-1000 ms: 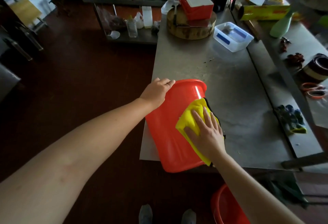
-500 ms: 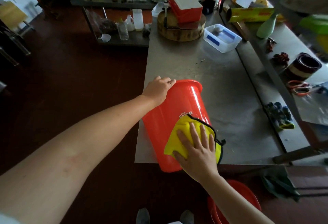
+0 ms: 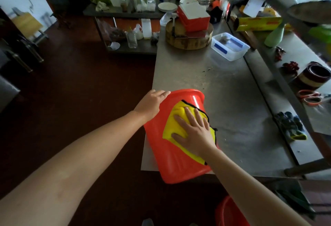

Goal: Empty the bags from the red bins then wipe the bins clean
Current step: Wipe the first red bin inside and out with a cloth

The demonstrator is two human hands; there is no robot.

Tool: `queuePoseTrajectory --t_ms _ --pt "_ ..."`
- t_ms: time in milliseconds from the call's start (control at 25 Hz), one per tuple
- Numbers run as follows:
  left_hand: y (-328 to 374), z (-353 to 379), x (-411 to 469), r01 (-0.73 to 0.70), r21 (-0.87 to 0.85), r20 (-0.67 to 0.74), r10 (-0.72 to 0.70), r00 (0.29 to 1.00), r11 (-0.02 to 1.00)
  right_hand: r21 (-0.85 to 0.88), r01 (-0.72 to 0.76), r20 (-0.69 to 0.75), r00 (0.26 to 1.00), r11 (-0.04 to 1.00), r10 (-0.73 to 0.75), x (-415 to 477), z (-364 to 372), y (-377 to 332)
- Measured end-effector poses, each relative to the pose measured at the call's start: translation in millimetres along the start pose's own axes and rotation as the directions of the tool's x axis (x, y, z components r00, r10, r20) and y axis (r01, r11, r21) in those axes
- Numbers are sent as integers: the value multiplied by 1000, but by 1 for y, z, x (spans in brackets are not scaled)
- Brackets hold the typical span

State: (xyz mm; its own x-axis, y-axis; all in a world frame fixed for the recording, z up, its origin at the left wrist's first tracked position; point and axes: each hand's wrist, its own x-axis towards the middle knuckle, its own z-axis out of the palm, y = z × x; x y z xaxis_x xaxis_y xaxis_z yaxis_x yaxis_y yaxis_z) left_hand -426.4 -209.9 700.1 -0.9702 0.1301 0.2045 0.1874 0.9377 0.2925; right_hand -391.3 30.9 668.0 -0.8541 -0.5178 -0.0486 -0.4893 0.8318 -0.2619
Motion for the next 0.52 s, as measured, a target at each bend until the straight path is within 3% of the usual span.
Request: queuePoseTrajectory --t_ms 200,400,520 --pt "-34 -8 -62 169 -54 38 -168 985 984 257 -85 45 996 963 76 9 -5 7" --pt "-17 -29 -42 185 39 -89 -181 979 982 203 -32 24 999 979 28 -3 4 -22" --pt "19 -18 6 96 23 -39 -95 995 995 125 26 0 1000 992 -26 -11 12 -44"
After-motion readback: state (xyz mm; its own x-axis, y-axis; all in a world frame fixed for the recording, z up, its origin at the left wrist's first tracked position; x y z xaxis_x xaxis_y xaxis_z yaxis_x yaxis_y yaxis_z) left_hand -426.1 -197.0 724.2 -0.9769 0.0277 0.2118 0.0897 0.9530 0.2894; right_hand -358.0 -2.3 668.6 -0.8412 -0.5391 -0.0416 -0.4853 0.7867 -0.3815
